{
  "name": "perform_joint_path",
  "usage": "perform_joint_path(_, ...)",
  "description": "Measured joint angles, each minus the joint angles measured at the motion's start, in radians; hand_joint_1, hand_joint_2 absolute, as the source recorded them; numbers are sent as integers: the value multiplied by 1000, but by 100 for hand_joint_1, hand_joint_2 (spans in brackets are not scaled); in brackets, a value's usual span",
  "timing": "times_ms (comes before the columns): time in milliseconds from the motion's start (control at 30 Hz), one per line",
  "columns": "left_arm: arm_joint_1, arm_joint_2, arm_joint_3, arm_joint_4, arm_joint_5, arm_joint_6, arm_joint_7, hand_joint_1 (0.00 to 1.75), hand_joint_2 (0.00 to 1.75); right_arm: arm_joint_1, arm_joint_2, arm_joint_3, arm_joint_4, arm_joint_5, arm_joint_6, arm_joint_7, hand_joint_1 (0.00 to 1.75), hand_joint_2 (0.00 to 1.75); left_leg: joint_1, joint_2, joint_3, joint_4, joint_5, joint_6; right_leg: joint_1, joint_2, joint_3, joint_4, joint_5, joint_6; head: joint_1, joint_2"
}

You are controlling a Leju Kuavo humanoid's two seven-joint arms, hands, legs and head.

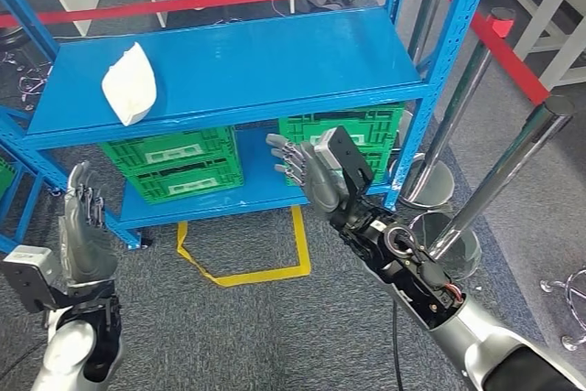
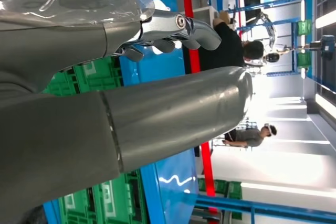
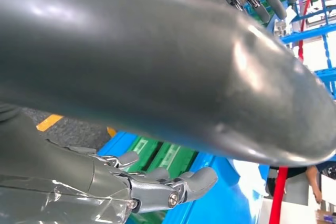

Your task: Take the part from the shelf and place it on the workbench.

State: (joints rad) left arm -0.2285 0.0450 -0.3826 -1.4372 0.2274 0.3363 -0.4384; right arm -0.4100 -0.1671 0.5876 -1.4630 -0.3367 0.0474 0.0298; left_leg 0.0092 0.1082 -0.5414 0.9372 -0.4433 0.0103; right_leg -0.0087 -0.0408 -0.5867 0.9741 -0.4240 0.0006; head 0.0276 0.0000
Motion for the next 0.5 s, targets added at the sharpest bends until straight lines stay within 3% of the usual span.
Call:
perform_joint_path(233, 5, 0, 0, 9, 2, 4, -13, 0, 0, 2, 0, 3, 5, 2, 0, -6, 0, 0, 2, -2, 1, -7, 5, -31, 2, -3, -1, 1, 0, -3, -2, 0)
perform_joint_path(500, 29, 1, 0, 16, 25, 11, -27, 0, 0, 19, 0, 10, 16, 1, 2, -23, 0, 0, -2, -6, 1, -5, 3, -34, -1, -6, 2, -2, 1, -2, -2, 0)
